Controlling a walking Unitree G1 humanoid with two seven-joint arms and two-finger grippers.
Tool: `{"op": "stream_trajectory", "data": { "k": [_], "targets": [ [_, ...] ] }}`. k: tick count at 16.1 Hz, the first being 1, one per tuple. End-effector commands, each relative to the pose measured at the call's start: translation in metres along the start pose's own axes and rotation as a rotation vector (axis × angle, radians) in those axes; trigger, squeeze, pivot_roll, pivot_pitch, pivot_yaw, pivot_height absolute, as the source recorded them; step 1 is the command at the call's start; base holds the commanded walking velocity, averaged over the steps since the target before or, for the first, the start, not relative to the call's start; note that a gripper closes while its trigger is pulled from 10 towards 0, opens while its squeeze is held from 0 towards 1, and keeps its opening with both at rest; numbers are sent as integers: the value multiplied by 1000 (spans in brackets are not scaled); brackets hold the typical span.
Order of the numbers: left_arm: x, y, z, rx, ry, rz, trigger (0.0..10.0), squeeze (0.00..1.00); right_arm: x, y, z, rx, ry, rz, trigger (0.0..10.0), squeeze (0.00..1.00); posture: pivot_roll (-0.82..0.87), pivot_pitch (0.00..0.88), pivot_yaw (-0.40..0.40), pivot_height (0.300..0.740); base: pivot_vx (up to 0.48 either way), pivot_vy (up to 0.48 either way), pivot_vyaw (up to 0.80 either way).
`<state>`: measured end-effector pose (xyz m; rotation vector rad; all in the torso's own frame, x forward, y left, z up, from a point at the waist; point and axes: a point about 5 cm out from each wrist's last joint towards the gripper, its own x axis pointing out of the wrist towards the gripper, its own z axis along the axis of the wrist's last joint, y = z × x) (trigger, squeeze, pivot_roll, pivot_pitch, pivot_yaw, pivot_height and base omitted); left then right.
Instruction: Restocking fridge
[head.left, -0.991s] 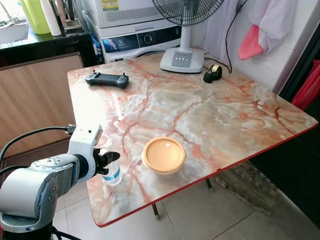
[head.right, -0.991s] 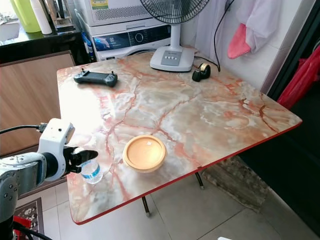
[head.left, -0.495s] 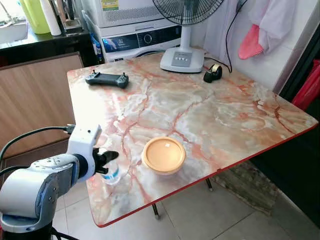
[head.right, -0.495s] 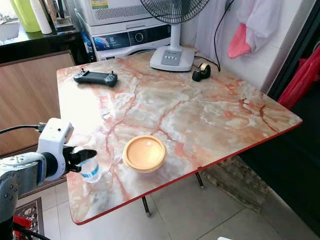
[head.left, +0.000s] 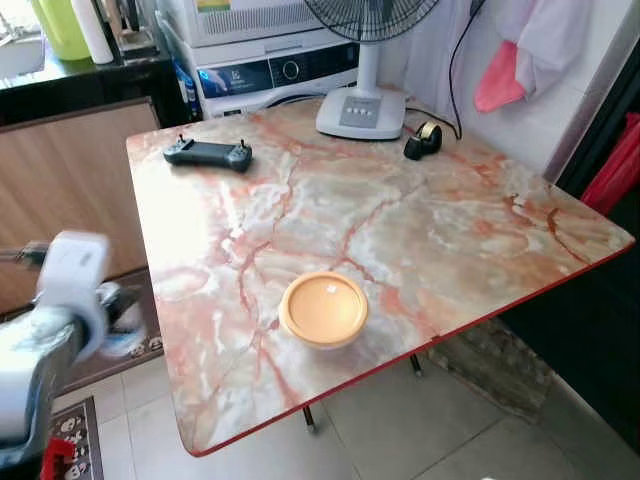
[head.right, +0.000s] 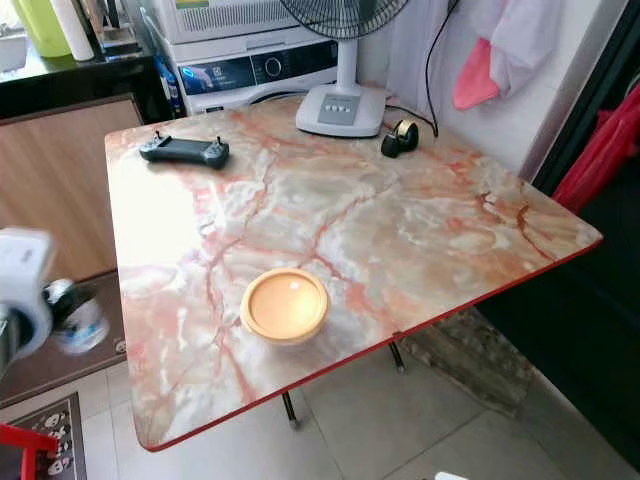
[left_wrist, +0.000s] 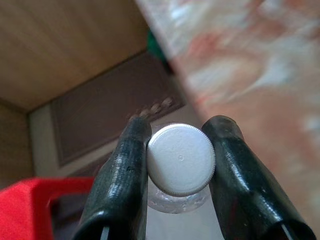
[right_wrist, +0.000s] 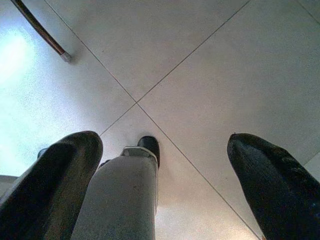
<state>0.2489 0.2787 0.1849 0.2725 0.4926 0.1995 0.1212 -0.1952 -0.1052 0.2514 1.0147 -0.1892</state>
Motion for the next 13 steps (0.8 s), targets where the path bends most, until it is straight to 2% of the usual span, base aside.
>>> {"op": "stream_trajectory", "data": {
  "k": [1,2,5,6,7,9,10,11,12,13],
  "targets": [
    [4,16,-20,14,33,96,10000,0,-1,-3,-3,-4,16,-5,10000,0,206,0,-29,740,0,0,0],
    [5,18,-25,6,43,108,10000,0,-1,-3,-3,-4,16,-5,10000,0,206,0,-29,740,0,0,0],
    [17,17,-76,-108,28,141,10000,0,-1,-4,-2,-6,15,-9,10000,0,200,0,-33,740,0,0,0],
    [20,13,-95,-91,49,151,10000,0,-1,-5,-2,-5,14,-10,10000,0,179,0,-30,740,0,0,0],
    [22,4,-124,-94,83,145,10000,0,-1,-5,-2,-1,12,-12,10000,0,176,0,-30,740,0,0,0],
    [26,-11,-153,-74,108,107,10000,0,-1,-5,-1,-3,12,-14,10000,0,177,0,-34,740,0,0,0],
    [31,-24,-174,-53,156,79,10000,0,-1,-5,-1,-1,11,-16,10000,0,174,0,-34,740,0,0,0],
    [36,-37,-191,-75,187,53,10000,0,-1,-5,-1,4,10,-17,10000,0,173,0,-32,740,0,0,0],
    [38,-41,-197,-72,198,46,10000,0,-1,-5,-1,6,9,-17,10000,0,168,0,-31,740,0,0,0],
    [41,-61,-217,-59,254,-6,10000,0,-1,-4,0,8,6,-17,10000,0,157,0,-27,740,0,0,0]
  ]
}}
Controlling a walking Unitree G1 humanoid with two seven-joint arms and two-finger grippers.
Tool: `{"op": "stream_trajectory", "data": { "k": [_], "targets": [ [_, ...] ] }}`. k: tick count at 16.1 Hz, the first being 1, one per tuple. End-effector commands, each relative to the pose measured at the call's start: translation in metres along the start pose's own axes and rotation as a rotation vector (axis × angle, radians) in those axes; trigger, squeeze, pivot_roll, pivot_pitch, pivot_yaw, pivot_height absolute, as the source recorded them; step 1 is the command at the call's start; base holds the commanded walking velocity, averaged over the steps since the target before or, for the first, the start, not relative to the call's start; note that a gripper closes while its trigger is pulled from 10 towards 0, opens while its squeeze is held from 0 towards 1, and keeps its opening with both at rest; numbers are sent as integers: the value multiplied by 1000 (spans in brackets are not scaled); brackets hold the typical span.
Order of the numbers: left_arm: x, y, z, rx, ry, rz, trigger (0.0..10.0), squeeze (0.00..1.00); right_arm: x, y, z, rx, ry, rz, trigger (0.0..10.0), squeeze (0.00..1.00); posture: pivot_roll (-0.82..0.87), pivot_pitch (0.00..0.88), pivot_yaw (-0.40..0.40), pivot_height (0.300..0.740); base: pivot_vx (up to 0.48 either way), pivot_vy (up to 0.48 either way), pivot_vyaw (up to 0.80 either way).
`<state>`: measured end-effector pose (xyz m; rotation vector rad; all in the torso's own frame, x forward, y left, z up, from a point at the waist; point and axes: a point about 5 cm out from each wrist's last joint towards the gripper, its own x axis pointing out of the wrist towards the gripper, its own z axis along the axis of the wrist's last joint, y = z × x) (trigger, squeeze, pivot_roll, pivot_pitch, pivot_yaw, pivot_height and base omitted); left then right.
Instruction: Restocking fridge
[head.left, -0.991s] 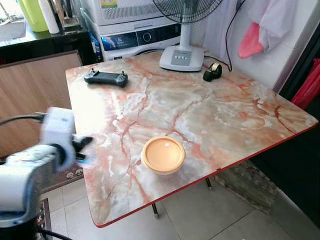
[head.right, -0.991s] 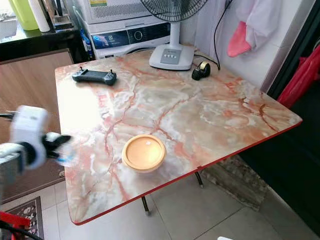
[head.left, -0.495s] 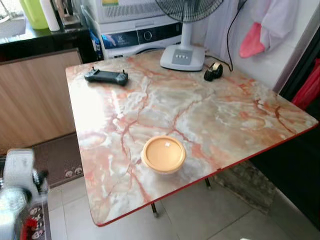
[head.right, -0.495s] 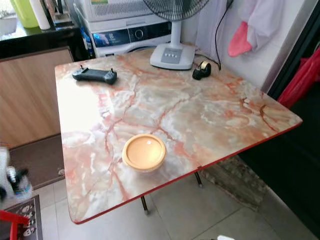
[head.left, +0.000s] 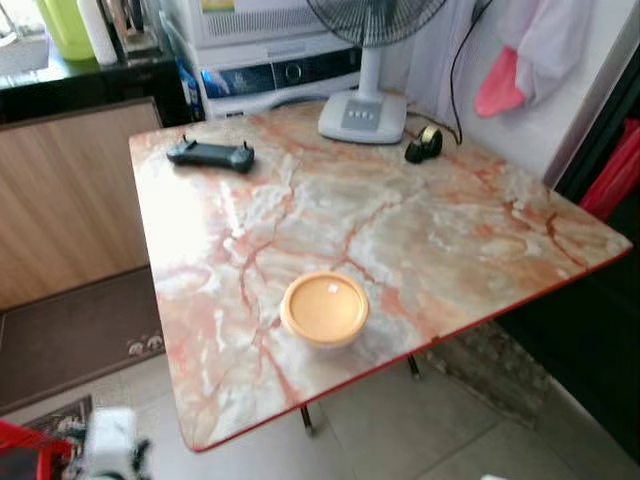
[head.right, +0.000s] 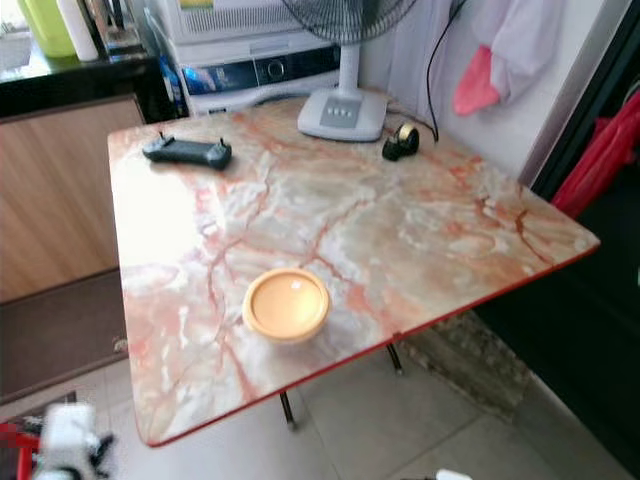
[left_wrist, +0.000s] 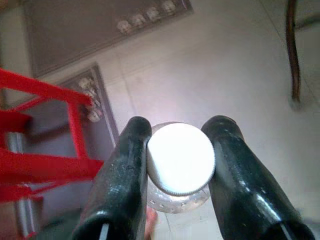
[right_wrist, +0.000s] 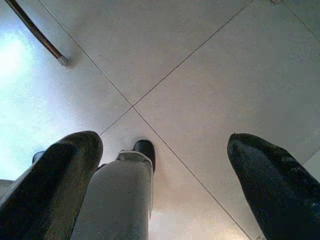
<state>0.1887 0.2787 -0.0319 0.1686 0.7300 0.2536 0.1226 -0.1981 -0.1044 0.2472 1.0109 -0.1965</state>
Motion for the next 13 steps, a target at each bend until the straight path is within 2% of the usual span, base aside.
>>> {"op": "stream_trajectory", "data": {
  "k": [1,4,5,7,10,11,13],
  "targets": [
    [2,-9,-14,44,32,-25,10000,0,-1,-1,-3,9,10,-10,10000,0,157,0,-27,740,0,0,0],
    [1,-25,-41,95,157,-61,10000,0,-1,-1,-4,16,8,-16,10000,0,120,0,-14,740,0,0,0],
    [1,-30,-45,104,169,-80,10000,0,-1,-2,-4,20,7,-19,10000,0,111,0,-10,740,0,0,0],
    [2,-33,-45,56,156,-70,10000,0,-2,-3,-6,14,11,-22,10000,0,109,0,-13,740,0,0,0],
    [4,-43,-41,4,125,-89,10000,0,-2,-5,-5,-127,40,4,10000,0,108,0,-23,740,0,0,0],
    [3,-44,-42,10,129,-99,10000,0,-2,-5,-6,-123,43,13,10000,0,103,0,-23,740,0,0,0],
    [3,-45,-43,21,141,-110,10000,0,-1,-3,-1,-294,48,69,10000,0,97,0,-19,740,0,0,0]
  ]
}}
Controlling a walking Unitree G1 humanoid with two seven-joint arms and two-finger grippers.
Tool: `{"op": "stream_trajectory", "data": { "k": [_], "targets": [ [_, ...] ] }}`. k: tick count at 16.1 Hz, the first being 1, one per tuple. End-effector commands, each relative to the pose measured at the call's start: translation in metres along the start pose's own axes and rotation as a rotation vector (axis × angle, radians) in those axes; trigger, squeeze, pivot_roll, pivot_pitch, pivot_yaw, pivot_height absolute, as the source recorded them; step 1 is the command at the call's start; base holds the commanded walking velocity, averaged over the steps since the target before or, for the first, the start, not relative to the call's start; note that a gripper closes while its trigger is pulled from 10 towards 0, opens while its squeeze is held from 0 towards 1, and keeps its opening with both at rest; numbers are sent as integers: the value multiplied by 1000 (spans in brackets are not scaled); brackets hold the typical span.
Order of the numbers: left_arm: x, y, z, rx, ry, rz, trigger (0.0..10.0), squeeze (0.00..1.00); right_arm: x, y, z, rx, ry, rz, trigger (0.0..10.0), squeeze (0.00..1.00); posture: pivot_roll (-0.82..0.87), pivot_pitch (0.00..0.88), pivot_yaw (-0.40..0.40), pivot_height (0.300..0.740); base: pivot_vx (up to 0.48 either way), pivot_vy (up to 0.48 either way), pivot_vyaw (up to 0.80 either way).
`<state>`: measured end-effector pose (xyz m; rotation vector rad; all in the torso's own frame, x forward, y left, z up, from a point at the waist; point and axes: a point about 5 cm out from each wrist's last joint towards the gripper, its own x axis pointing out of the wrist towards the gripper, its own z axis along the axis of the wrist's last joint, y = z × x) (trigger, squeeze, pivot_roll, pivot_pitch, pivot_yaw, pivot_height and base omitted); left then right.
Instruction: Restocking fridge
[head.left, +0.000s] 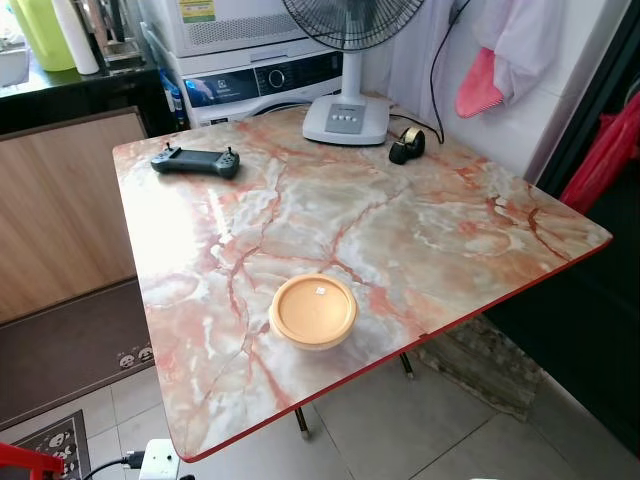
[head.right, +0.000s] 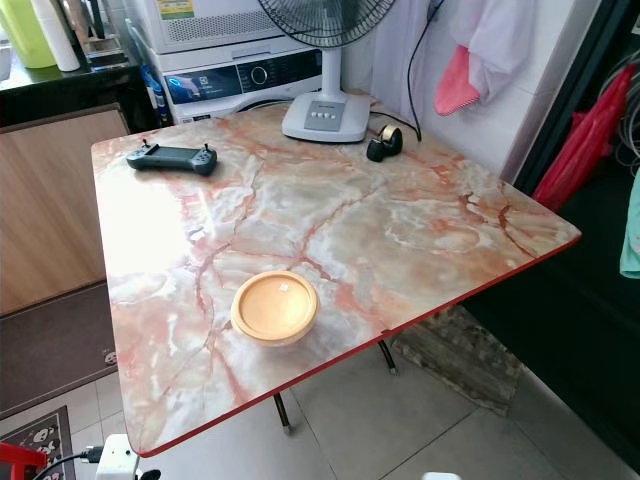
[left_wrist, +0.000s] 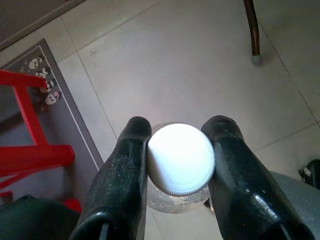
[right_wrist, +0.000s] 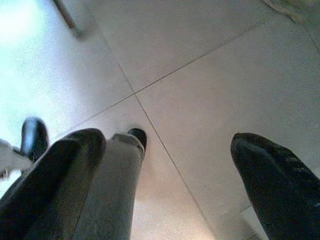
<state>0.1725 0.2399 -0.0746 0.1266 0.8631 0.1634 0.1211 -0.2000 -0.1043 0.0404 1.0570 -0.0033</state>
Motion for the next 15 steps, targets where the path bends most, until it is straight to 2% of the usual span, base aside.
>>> {"op": "stream_trajectory", "data": {
  "k": [1,3,6,11,12,15],
  "targets": [
    [0,-1,-3,9,15,-7,10000,0,0,-1,0,-13,0,2,10000,0,93,0,-24,740,0,0,0],
    [0,-1,-4,-9,15,-1,10000,0,-1,-3,-4,170,-14,-73,10000,0,87,0,-25,740,-257,0,0],
    [-1,-3,-8,-14,28,-11,10000,0,-1,-3,-2,104,-11,-39,10000,0,84,0,-27,740,-268,0,0],
    [-5,11,-20,-44,72,12,10000,0,-2,-3,-6,205,-12,-64,10000,0,73,0,-23,740,-297,0,0],
    [-5,14,-19,-48,77,18,10000,0,-2,-3,-7,232,-11,-71,10000,0,74,0,-25,740,-311,0,0],
    [-2,15,-11,-54,77,22,10000,0,-2,-3,-7,235,-11,-77,10000,0,67,0,-21,740,-312,0,0]
  ]
}}
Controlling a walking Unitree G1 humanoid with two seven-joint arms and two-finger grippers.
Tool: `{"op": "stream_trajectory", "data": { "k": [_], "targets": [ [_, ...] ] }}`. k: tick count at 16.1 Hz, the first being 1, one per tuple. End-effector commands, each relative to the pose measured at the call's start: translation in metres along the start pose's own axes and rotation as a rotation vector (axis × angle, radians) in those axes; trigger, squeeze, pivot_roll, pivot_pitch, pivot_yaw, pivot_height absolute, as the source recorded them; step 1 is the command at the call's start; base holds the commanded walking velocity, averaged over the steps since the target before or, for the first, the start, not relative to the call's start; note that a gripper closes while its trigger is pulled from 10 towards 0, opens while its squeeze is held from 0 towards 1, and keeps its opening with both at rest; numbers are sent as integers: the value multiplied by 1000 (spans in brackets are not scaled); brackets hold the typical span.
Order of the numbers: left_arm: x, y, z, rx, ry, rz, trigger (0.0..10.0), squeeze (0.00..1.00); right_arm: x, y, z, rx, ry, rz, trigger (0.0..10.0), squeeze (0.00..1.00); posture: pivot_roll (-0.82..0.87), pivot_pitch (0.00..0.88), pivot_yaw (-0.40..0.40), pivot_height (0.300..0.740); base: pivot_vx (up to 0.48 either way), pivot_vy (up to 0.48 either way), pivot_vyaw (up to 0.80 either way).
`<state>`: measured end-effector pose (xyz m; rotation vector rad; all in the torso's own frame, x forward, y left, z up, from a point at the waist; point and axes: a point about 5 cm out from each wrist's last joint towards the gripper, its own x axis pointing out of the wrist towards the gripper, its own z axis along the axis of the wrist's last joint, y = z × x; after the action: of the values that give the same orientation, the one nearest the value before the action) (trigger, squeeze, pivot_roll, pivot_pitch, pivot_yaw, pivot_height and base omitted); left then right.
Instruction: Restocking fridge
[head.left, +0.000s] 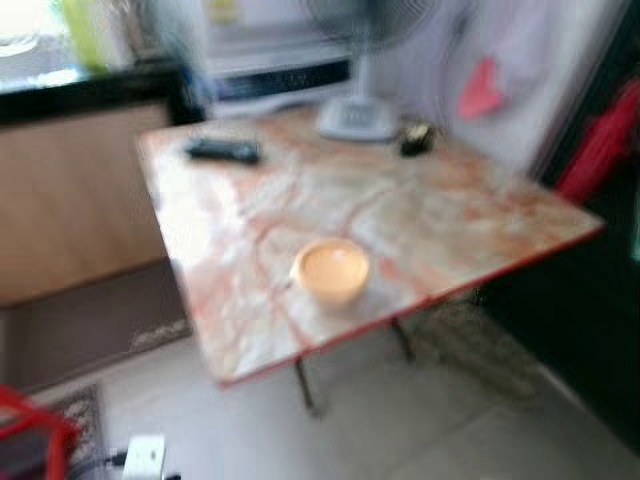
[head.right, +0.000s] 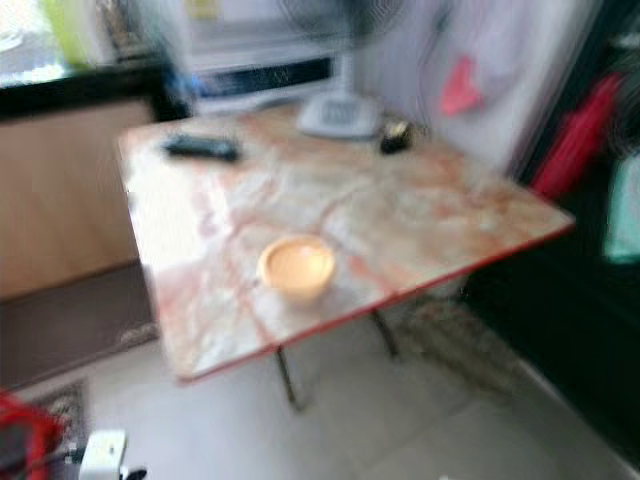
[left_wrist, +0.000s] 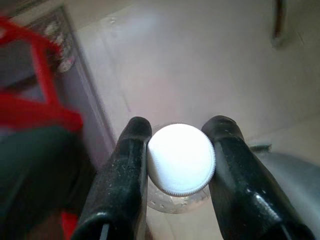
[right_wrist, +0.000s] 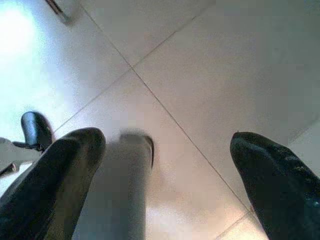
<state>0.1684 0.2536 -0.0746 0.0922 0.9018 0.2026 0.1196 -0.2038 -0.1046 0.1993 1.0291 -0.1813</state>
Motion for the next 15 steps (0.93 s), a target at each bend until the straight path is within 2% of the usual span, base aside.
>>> {"op": "stream_trajectory", "data": {
  "k": [1,4,6,9,12,15],
  "targets": [
    [1,-2,0,-8,28,0,10000,0,-1,0,-6,33,11,-15,10000,0,66,0,-19,740,-311,0,0],
    [5,-7,12,-9,17,-4,10000,0,-1,0,-5,42,11,-18,10000,0,70,0,-22,740,-311,0,0],
    [6,-19,14,-11,17,-13,10000,0,-1,0,-5,43,10,-15,10000,0,70,0,-21,740,-313,0,0],
    [6,-21,14,-7,20,-16,10000,0,-1,1,-5,44,10,-16,10000,0,69,0,-19,740,-315,0,0],
    [6,-27,12,23,45,-16,10000,0,-1,1,-4,47,6,-17,10000,0,70,0,-19,740,0,0,0],
    [1,-26,-8,12,68,-18,10000,0,-1,1,-5,56,7,-22,10000,0,69,0,-17,740,0,0,0]
  ]
}}
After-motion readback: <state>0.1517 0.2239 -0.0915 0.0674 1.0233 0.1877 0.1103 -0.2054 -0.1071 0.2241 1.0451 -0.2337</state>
